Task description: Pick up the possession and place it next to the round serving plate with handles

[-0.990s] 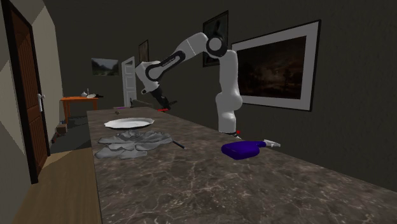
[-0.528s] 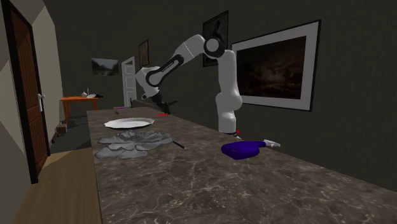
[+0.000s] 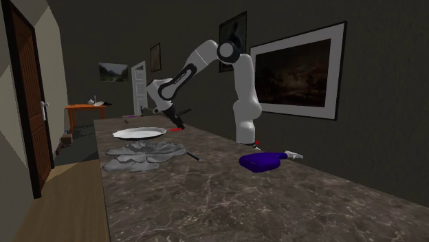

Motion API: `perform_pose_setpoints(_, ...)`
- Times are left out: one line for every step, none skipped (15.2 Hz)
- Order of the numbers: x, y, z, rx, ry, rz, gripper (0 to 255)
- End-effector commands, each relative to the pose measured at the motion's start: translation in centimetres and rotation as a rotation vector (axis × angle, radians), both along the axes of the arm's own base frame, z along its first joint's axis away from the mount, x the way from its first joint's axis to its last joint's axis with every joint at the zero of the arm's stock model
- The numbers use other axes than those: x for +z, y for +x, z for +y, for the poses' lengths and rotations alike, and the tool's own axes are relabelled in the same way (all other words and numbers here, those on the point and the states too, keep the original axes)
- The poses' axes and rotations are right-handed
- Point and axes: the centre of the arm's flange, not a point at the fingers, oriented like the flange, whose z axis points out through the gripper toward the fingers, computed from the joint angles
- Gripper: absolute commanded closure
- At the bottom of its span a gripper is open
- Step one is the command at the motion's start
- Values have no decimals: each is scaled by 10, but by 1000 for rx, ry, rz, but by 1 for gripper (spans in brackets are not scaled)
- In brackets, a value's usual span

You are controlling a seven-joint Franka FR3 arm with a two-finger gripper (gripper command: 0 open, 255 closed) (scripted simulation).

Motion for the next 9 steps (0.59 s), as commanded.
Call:
perform_pose_setpoints(-2,0,0,0,0,0,255)
perform_pose_setpoints(-2,0,0,0,0,0,255)
perform_pose_setpoints(-2,0,0,0,0,0,255)
perform_pose_setpoints(-2,0,0,0,0,0,255)
perform_pose_setpoints(-2,0,0,0,0,0,255)
perform_pose_setpoints(-2,0,0,0,0,0,255)
perform_pose_setpoints(-2,0,0,0,0,0,0)
perform_pose_setpoints(-2,0,0,0,0,0,0)
perform_pose_setpoints(-2,0,0,0,0,0,0)
